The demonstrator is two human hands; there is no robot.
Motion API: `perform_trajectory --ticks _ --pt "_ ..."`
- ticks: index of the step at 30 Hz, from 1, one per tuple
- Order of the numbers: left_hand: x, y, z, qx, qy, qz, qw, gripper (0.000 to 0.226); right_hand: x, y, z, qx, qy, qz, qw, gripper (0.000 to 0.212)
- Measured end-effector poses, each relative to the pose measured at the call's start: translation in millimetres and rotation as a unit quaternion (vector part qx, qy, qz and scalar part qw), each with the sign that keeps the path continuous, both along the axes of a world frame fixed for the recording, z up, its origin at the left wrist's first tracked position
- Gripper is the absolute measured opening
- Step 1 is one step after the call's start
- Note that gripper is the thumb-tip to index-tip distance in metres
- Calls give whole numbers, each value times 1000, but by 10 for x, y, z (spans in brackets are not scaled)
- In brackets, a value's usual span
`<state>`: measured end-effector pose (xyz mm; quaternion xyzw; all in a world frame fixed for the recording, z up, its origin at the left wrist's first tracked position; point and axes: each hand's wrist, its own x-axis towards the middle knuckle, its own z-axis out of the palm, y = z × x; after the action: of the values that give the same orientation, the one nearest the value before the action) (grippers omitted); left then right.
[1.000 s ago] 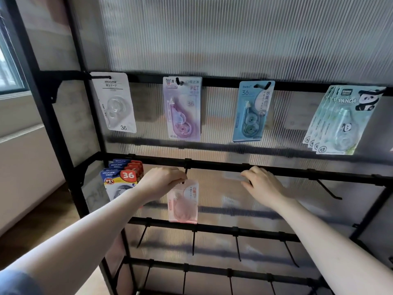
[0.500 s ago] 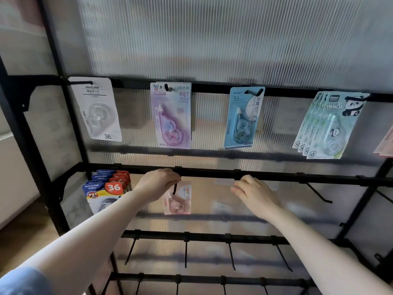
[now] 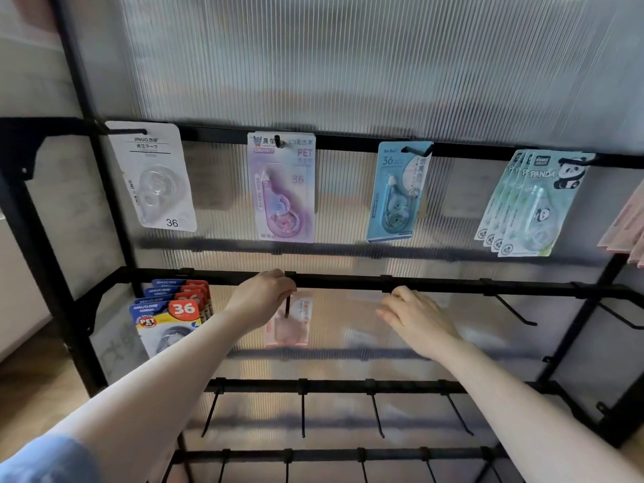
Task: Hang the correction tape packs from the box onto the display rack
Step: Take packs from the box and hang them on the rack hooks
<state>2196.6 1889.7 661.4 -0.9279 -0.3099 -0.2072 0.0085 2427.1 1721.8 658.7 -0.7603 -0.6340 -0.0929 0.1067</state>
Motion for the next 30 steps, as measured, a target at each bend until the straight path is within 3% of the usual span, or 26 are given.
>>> perform_trajectory --ticks 8,21,30 --pt "-142 -164 -22 19 -27 7 999 31 -101 -77 -71 15 -23 -24 999 45" --pt "-256 -785 -226 10 -19 89 996 46 35 -430 -308 28 13 -37 999 72" --pt "-14 -1466 -976 -50 5 160 986 56 453 -775 -1042 -50 49 -14 997 59"
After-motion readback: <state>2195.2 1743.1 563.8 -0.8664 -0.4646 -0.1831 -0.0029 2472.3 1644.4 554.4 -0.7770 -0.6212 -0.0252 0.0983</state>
